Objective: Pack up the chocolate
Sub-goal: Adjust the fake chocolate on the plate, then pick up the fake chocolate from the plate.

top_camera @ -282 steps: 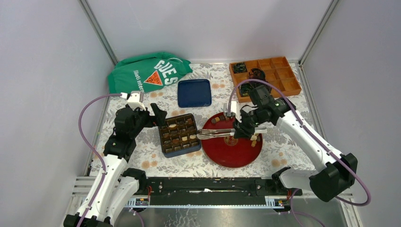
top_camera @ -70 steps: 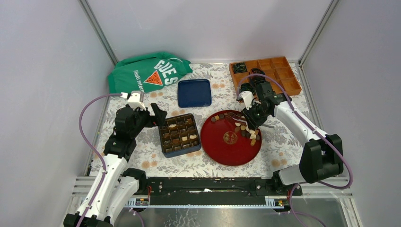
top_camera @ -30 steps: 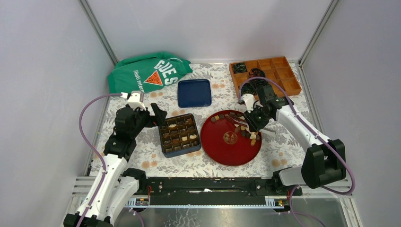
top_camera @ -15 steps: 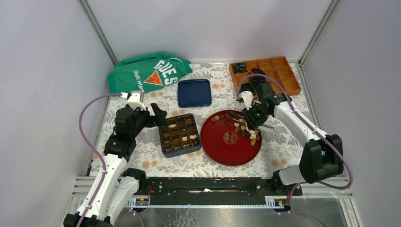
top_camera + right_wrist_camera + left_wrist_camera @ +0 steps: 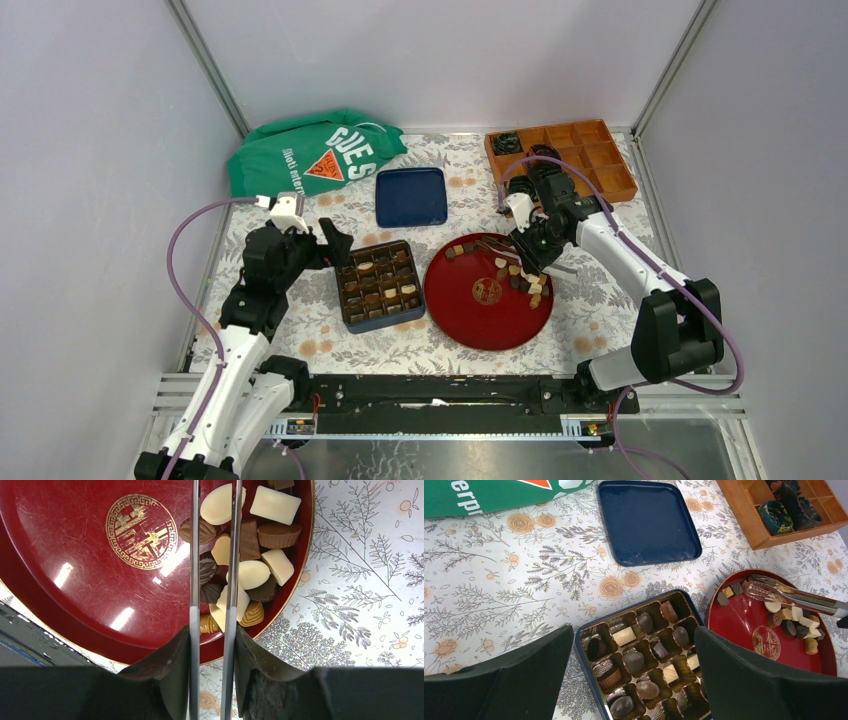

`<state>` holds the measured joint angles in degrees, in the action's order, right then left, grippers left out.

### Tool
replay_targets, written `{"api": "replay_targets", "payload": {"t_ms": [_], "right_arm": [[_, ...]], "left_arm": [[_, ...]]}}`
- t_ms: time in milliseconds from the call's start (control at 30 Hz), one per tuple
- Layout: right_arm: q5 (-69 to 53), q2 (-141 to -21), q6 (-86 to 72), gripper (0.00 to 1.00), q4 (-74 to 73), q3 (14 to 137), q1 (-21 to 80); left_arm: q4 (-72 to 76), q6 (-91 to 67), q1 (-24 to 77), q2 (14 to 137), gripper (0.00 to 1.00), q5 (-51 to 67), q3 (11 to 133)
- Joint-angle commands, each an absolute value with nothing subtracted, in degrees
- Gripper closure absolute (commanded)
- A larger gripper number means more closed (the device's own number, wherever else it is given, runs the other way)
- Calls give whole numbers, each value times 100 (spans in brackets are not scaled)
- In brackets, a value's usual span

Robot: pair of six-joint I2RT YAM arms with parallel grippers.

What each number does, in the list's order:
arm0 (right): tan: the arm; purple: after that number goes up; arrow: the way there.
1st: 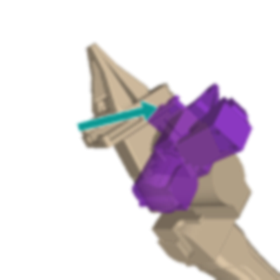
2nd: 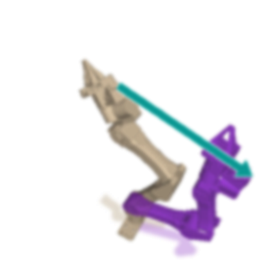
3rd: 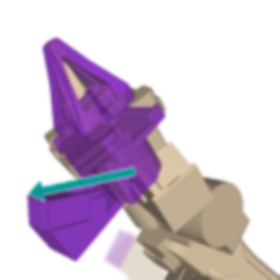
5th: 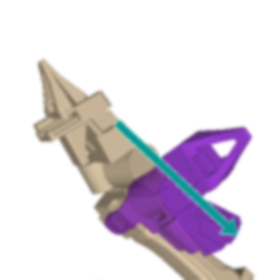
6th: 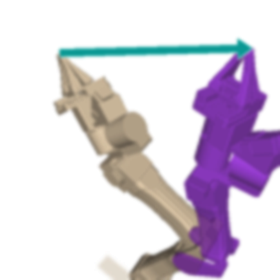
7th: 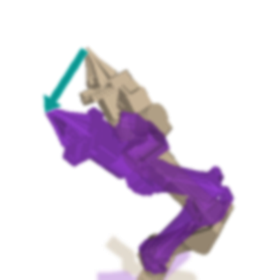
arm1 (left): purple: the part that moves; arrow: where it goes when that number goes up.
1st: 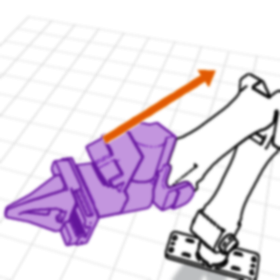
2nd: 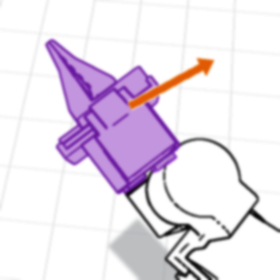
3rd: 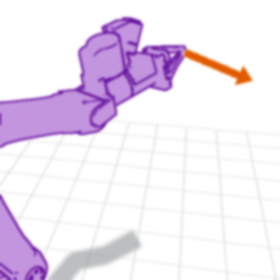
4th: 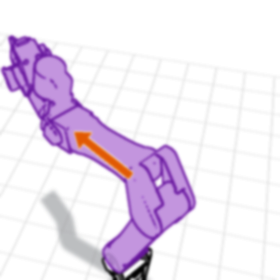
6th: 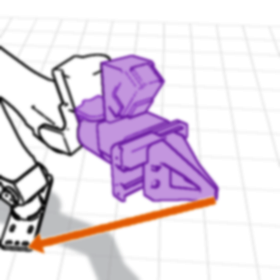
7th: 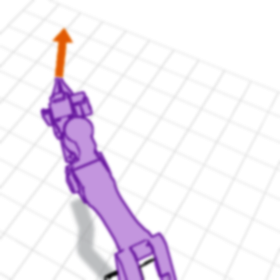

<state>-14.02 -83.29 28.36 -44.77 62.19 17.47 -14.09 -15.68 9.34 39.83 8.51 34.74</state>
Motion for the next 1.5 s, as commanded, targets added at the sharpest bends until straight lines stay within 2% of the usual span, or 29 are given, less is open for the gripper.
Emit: {"api": "replay_targets", "payload": {"t_ms": [0,167,567,867,933,1267,1467], "right_arm": [[-1341,-7999,2755,91,-4477,6342,1793],[-1482,-7672,2751,100,-4472,6170,1757],[-2461,-6540,2937,100,-4472,5528,1185],[-2866,-6153,3056,100,-4465,5431,1063],[-2936,-6159,3098,100,-4476,5432,1063],[-3245,-6233,3233,100,-4538,5590,1063],[-3411,-6190,3294,100,-4584,5643,1064]], "left_arm": [[-1397,-1502,927,4001,1,810,3665],[-1392,-1503,932,4031,1,818,3668],[-1346,-1909,932,4350,2,343,3616],[-1454,-2372,998,4874,8,-204,3596],[-1510,-2450,1038,5026,11,-310,3608],[-1989,-2780,1223,6226,43,-591,3951],[-2313,-2794,1280,7138,55,-471,4294]]}}
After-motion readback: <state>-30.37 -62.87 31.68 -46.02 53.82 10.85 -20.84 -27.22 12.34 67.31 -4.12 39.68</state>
